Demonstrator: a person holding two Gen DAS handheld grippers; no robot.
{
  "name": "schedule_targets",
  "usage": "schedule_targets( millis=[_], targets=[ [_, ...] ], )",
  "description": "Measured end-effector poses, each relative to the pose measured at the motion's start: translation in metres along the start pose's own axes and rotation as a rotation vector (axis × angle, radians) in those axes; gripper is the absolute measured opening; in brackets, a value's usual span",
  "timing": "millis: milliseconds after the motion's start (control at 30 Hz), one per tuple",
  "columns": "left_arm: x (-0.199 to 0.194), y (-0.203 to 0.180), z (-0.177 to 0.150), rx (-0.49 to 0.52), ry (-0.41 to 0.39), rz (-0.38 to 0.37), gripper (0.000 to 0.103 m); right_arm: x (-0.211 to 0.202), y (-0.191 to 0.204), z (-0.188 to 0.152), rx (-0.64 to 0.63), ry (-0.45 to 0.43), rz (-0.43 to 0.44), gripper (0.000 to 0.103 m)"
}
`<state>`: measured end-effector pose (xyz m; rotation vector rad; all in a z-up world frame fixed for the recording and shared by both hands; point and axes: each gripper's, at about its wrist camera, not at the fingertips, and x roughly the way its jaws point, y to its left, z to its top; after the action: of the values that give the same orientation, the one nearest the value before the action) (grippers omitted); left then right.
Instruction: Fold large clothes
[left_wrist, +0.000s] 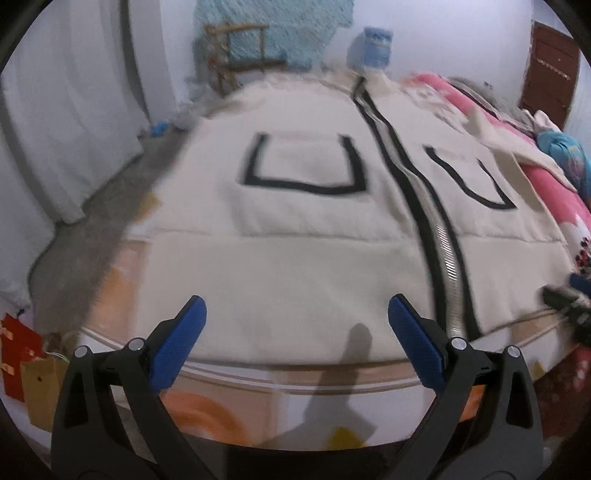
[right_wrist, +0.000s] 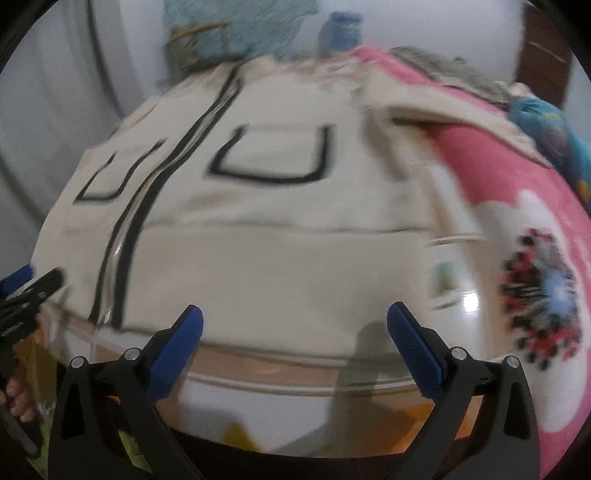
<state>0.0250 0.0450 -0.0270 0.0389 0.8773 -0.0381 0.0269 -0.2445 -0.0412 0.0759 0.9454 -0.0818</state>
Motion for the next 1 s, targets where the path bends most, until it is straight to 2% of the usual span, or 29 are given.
schedule_targets(
  millis=[100,200,300,367,600,700,767,833,1000],
  targets=[
    [-0.002,0.026,0.004,-0.031,-0.018,0.08,0.095,-0.005,-0.038,0.005,0.083,-0.031,-0.049,0.097],
    [0.004,0.05,0.006,-0.087,0.012,0.14,0.093,0.001,-0.059,0.007,0.12,-0.022,-0.076,0.097],
    [0.015,0.06,0.008,-0.11,0.073,0.168,0.082,0.009,-0.063,0.006,0.116,0.001,-0.088,0.091],
    [0.021,0.063,0.008,-0.125,0.117,0.167,0.076,0.01,-0.06,0.006,0.093,0.0,-0.097,0.088],
    [0.02,0.059,0.006,-0.141,0.131,0.156,0.069,0.015,-0.062,0.008,0.067,0.009,-0.112,0.07],
    [0.021,0.059,0.006,-0.148,0.137,0.142,0.067,0.017,-0.062,0.013,0.058,0.019,-0.116,0.057],
    [0.023,0.06,0.007,-0.152,0.14,0.132,0.065,0.017,-0.061,0.014,0.058,0.031,-0.096,0.044],
    [0.024,0.059,0.008,-0.156,0.143,0.125,0.065,0.019,-0.059,0.015,0.057,0.046,-0.087,0.04],
    [0.026,0.06,0.008,-0.159,0.147,0.113,0.064,0.024,-0.058,0.02,0.062,0.049,-0.094,0.04]
  ],
)
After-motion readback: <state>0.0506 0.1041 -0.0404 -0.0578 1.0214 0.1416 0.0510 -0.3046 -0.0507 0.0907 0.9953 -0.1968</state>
